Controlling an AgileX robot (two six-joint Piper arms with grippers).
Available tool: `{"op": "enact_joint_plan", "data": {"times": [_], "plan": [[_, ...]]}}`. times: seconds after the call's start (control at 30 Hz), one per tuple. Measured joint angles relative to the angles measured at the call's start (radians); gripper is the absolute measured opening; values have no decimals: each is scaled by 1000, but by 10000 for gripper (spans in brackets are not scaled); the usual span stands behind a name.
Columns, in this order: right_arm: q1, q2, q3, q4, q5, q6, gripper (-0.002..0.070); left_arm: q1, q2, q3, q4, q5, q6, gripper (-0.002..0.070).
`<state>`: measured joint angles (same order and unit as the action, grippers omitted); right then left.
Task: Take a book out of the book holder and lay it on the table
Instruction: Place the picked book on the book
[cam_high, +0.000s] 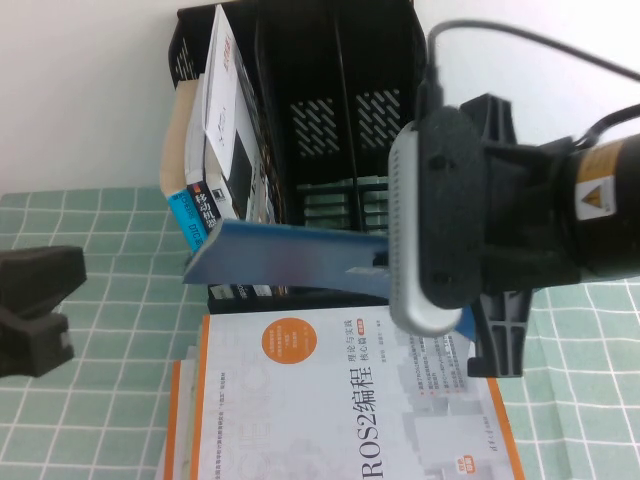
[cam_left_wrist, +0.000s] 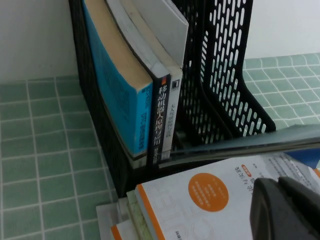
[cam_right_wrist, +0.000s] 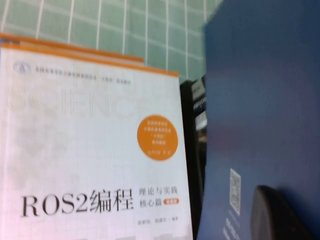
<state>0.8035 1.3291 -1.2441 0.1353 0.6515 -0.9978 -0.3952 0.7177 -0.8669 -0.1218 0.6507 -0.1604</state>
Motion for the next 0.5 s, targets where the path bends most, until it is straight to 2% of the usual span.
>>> {"op": "enact_joint_plan", "data": {"times": [0.3,0.5], "plan": [[0,35,0,-30,-6,-2,22,0,99,4,-4,-48,-24,-3],[11,76,0,-30,-6,-4,22,0,189,8,-62,-64,-25,-3]]}}
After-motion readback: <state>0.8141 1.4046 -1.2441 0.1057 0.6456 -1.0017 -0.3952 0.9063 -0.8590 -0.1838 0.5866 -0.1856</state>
